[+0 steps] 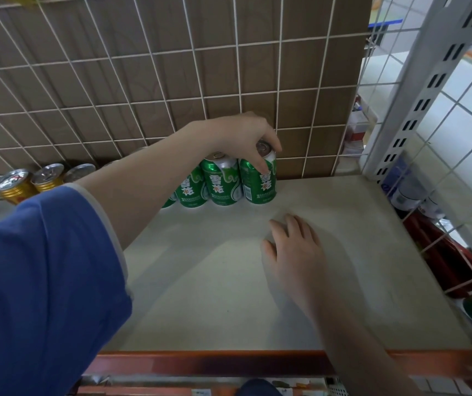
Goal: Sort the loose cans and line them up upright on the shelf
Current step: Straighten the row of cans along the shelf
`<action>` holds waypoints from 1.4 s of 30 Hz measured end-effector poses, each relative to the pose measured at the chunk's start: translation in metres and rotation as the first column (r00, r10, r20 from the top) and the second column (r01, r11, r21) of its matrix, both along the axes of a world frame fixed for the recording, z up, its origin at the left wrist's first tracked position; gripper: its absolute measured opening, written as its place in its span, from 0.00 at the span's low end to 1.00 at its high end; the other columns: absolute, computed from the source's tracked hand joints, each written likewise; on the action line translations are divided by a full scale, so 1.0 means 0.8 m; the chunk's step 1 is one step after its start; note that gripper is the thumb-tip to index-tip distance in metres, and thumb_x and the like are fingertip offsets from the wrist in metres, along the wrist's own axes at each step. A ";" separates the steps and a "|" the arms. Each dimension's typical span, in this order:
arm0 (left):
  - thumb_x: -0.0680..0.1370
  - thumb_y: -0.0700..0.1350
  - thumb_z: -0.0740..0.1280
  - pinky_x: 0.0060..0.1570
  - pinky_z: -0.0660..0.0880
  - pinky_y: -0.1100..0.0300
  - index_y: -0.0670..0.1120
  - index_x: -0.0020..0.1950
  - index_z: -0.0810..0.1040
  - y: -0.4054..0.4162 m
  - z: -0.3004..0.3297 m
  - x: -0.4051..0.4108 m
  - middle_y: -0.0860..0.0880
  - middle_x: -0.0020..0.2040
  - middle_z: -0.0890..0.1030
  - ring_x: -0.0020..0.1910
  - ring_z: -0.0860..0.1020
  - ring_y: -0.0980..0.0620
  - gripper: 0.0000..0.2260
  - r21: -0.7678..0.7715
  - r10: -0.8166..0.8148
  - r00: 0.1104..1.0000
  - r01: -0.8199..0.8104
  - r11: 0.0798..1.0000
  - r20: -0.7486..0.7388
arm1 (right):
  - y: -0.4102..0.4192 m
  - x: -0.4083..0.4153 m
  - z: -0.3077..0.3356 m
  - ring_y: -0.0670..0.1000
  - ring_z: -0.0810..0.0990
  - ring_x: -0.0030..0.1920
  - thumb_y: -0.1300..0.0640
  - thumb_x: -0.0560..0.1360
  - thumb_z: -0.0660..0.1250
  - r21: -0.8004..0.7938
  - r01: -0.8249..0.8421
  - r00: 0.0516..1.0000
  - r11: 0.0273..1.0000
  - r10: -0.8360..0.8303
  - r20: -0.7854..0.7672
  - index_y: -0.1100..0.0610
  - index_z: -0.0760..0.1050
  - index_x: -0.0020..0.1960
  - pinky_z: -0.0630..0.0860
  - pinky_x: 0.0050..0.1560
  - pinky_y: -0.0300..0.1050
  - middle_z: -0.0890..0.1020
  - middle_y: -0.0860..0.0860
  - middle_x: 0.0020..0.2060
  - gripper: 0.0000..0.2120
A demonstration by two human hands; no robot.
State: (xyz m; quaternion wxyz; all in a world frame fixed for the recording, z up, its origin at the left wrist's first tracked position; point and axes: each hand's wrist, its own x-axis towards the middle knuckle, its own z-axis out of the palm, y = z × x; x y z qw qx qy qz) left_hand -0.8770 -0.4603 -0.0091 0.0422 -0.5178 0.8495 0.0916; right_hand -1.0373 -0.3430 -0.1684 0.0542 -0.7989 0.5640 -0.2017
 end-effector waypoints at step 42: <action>0.76 0.47 0.67 0.69 0.59 0.41 0.43 0.67 0.72 0.565 -0.129 0.304 0.40 0.73 0.65 0.74 0.58 0.38 0.20 -0.319 0.858 0.195 -0.947 0.038 -0.475 | 0.239 0.310 0.056 0.62 0.68 0.66 0.48 0.76 0.62 0.020 -0.391 0.909 0.920 0.389 -0.149 0.59 0.68 0.69 0.63 0.67 0.54 0.72 0.61 0.64 0.25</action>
